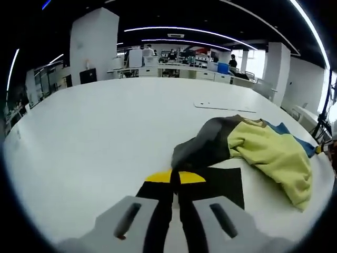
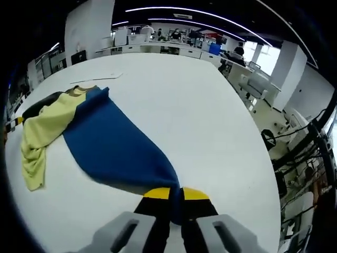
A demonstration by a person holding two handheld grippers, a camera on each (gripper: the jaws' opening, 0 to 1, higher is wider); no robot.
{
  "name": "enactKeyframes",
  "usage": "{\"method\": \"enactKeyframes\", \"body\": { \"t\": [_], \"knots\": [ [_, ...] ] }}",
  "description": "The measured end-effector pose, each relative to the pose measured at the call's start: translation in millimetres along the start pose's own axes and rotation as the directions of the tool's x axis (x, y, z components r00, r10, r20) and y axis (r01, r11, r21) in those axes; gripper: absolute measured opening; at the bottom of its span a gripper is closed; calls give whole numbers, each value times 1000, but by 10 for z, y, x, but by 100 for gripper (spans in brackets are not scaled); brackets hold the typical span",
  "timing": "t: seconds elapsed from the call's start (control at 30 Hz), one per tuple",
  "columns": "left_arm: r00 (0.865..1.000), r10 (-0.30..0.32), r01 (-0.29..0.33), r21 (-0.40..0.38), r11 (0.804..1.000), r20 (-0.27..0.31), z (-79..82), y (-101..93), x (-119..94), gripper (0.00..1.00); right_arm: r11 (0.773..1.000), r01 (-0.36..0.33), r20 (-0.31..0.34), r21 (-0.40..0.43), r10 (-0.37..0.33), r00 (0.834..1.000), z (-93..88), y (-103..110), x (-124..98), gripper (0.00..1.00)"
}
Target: Fold the garment on the visible template until the final outline fits inside the template.
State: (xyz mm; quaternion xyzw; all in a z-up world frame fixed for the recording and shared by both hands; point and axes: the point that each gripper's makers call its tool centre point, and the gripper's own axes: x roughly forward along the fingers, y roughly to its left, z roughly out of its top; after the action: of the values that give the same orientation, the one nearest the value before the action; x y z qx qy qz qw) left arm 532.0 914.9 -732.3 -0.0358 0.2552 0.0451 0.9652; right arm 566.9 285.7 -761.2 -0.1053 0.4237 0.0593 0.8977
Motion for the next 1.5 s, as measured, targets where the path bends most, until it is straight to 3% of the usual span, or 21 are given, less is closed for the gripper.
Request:
{"method": "enactKeyframes", "body": {
  "t": [0.23, 0.67, 0.9, 1.13, 1.5],
  "knots": [
    [997, 74, -73, 30, 997, -27, -8, 179, 13, 0, 1000, 7, -15, -12, -7, 1000, 69, -95, 91, 1],
    [992, 109, -105, 60, 993, -71, -47, 361, 114, 0, 998, 37, -25, -42, -38, 999, 188, -286, 192, 1],
    [985, 133, -123, 90, 988, -110, -64, 504, 139, 0, 998, 51, -48, -47, -54, 997, 165, -421, 215, 1],
    [983, 141, -134, 61, 989, -116, -43, 597, 108, 0, 997, 68, -65, -27, -70, 995, 125, -562, 194, 1],
    [982, 143, -129, 107, 986, -126, -19, 613, 68, 0, 999, 43, -73, 33, -40, 997, 56, -522, 173, 2]
  ]
}}
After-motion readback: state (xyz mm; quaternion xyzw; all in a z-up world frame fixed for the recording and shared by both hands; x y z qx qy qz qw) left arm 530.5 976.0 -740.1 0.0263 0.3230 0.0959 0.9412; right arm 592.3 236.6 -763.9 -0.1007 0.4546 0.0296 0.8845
